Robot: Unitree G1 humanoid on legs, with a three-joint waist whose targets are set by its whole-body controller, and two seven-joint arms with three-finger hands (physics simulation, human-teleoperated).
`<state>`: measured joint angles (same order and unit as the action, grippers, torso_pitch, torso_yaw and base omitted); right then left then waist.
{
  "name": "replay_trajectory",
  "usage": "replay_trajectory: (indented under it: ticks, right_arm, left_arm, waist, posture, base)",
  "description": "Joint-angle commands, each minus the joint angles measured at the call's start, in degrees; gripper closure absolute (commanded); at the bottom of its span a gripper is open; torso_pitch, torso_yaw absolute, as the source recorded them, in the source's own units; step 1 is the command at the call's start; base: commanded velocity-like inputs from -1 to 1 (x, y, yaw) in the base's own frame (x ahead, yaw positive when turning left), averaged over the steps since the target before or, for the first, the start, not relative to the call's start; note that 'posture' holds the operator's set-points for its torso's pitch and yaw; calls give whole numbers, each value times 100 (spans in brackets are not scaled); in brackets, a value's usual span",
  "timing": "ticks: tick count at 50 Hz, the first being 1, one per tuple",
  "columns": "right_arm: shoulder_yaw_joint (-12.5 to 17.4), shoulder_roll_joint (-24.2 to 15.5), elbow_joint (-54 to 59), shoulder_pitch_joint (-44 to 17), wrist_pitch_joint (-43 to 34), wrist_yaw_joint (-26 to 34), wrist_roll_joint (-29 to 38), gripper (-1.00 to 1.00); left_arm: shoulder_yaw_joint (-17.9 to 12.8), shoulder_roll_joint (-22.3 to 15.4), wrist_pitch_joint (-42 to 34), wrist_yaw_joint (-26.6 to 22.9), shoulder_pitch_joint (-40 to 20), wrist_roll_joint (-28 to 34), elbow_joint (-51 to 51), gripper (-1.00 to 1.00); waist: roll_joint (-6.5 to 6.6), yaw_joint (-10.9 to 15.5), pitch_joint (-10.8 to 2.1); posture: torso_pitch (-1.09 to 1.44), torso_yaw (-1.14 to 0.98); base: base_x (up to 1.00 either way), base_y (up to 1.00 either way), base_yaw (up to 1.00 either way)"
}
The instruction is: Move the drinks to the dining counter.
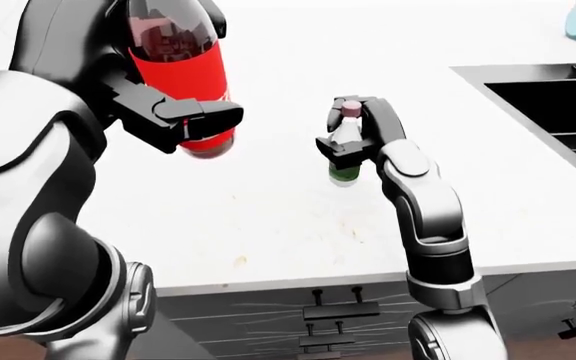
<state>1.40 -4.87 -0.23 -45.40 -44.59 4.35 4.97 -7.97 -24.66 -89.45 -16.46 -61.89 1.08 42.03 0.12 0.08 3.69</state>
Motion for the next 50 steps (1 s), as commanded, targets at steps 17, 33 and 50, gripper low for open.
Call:
replay_trajectory:
  ticks: [17, 33, 50]
  right_arm:
    - [34, -25, -224, -100, 210, 1, -3, 33]
    - [73, -98, -325, -140, 97, 57, -51, -22]
    - [120, -175, -706, -130, -222, 174, -72, -95]
  left_arm:
    - [-64, -78, 127, 40, -220, 53, 83, 100]
    - [-19, -31, 154, 58, -180, 72, 83, 100]
    - [102, 76, 296, 78, -16, 140, 42, 100]
  waist:
    - [13, 2, -180]
    - [8, 6, -178]
    - [2, 13, -196]
  posture:
    - [0, 0]
    - [0, 0]
    - [0, 0]
  base:
    - [0, 0, 0]
    - [0, 0, 0]
    - [0, 0, 0]
